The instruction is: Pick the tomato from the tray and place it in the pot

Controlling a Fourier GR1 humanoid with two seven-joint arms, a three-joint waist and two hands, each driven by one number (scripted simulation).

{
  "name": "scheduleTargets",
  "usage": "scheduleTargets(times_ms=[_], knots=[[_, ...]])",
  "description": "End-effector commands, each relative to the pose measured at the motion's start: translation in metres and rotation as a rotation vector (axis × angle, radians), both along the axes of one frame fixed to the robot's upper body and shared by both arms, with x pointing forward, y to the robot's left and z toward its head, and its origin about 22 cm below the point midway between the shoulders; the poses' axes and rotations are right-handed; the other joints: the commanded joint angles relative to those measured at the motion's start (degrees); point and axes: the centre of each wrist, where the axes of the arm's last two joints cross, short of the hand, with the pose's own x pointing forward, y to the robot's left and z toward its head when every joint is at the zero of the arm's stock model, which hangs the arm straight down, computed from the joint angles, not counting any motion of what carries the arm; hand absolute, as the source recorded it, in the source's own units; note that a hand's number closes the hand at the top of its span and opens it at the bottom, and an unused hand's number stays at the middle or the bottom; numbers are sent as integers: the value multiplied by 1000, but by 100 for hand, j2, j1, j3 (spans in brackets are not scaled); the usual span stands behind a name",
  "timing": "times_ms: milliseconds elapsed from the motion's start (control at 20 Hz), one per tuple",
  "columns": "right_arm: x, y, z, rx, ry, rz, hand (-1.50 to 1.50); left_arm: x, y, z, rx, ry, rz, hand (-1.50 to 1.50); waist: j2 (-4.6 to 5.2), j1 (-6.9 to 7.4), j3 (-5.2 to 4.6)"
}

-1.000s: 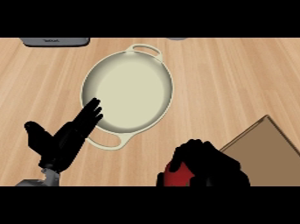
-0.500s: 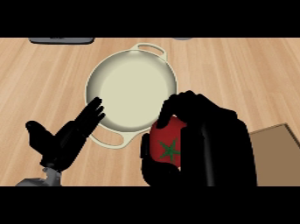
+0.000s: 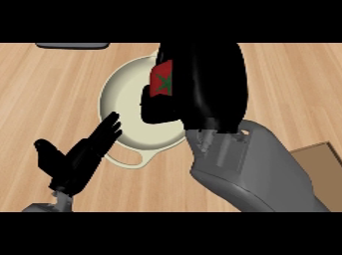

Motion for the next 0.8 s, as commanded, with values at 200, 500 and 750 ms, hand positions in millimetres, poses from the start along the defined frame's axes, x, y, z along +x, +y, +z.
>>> scheduleTargets(times_ms=[200, 500, 750], knots=[[72, 34, -22, 16, 88, -58, 150, 6, -17, -2, -5, 7, -5, 0, 41, 78, 2], [114, 36, -37, 53, 91, -54, 150, 12, -9, 1, -1, -4, -38, 0, 76, 183, 0], [128, 38, -49, 124, 63, -27, 150, 19, -12, 5, -1, -12, -38, 0, 129, 340, -2]])
